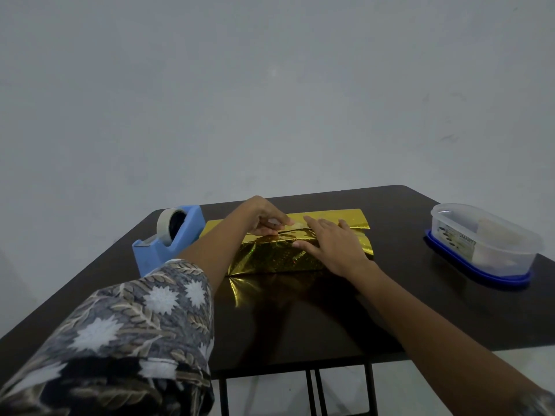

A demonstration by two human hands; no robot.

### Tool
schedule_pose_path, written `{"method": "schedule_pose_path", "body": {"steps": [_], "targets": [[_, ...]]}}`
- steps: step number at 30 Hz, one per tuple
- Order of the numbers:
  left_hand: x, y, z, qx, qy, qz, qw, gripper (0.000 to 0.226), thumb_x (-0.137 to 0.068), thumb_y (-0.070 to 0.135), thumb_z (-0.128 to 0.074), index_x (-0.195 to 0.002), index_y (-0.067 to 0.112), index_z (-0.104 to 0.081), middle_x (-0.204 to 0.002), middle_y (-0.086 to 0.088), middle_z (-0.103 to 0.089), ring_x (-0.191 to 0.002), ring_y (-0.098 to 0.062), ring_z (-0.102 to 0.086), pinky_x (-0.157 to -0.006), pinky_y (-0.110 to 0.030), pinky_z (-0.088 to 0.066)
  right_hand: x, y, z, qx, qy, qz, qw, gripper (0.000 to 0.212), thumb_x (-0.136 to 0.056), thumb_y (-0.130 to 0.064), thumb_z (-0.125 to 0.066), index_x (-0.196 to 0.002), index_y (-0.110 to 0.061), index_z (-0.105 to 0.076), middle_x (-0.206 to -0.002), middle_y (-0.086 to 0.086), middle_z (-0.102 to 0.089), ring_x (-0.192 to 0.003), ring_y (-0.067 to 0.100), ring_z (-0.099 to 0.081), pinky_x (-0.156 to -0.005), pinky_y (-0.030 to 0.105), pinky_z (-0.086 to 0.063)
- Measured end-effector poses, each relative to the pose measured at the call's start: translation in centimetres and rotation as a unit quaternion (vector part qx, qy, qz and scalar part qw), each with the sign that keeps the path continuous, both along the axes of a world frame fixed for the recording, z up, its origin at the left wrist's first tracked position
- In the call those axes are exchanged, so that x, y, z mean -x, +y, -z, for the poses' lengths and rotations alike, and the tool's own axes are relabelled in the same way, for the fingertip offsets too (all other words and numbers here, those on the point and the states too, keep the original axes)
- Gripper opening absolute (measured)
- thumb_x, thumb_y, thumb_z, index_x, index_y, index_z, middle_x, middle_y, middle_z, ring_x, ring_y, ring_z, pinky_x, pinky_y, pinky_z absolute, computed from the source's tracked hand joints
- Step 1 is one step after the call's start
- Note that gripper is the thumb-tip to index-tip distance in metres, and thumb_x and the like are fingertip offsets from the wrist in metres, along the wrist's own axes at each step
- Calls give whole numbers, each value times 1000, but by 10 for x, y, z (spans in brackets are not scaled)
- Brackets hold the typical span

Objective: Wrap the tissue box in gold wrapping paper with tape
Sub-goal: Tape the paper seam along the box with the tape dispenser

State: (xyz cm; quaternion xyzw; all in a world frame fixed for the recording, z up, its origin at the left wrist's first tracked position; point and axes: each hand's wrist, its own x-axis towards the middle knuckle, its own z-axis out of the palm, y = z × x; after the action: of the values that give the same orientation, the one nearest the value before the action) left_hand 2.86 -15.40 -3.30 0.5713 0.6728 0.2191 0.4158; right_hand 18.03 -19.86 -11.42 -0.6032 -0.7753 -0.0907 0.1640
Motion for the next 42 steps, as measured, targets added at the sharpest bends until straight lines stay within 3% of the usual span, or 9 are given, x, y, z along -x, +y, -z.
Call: {"method": "schedule_pose_path", "body": {"steps": [5,10,15,18,21,26,31,42], "targets": [[-1,1,0,4,6,-1,1000,22,-77,23,-76,-77,11,-58,-76,-2,-61,-64,-8,-55,-53,-15,-44,-1,6,4,-21,-30,5,999,124,-52,-77,33,-144,-25,-32,-150,-4,-36,-141,14,-27,-116,45,-13],[4,2,1,18,0,-13,1000,22,-77,24,-76,-78,11,-58,-74,0,-61,-62,-6,-56,-47,-15,-44,-1,3,4,-20,-31,4,999,125,-53,-76,34,-145,-24,-31,-151,-4,-34,-142,14,-25,-116,45,-11],[6,-2,-2,10,-90,-2,996,25,-75,28,-78,-78,11,-60,-72,1,-63,-69,-8,-62,-58,-18,-51,-1,6,6,-22,-13,3,1000,127,-51,-78,34,-144,-22,-32,-150,-3,-36,-141,15,-27,-115,44,-15],[1,-3,-1,14,-68,0,998,24,-76,27,-77,-79,11,-60,-74,1,-63,-66,-8,-60,-54,-16,-50,-1,7,7,-25,-9,5,1000,128,-51,-79,33,-143,-22,-34,-149,-3,-37,-140,15,-29,-115,44,-17],[-5,-4,2,8,-36,-5,999,22,-78,24,-76,-77,10,-58,-75,0,-61,-62,-7,-56,-48,-14,-47,-1,5,5,-22,-8,3,1000,122,-55,-79,27,-144,-21,-33,-149,-2,-37,-140,15,-29,-115,44,-17],[-9,-4,2,-6,-24,-6,1000,21,-78,19,-76,-75,9,-58,-72,-3,-60,-58,-8,-56,-45,-14,-47,-2,3,4,-4,-21,-6,1000,79,-84,-68,-12,-145,-21,-32,-152,-2,-33,-142,14,-25,-116,44,-12],[-9,-3,3,-8,-10,-8,1000,21,-80,14,-74,-75,9,-54,-73,-4,-59,-57,-9,-54,-33,-13,-43,-3,3,2,0,-32,-7,999,71,-90,-64,-20,-146,-20,-30,-153,-1,-31,-143,15,-22,-116,45,-8],[-9,1,3,-8,16,-4,1000,22,-81,11,-72,-77,9,-51,-73,-4,-58,-55,-9,-53,-31,-12,-40,-2,4,3,7,-27,-3,1000,71,-91,-64,-21,-146,-21,-29,-153,-2,-30,-143,15,-21,-116,44,-10]]}}
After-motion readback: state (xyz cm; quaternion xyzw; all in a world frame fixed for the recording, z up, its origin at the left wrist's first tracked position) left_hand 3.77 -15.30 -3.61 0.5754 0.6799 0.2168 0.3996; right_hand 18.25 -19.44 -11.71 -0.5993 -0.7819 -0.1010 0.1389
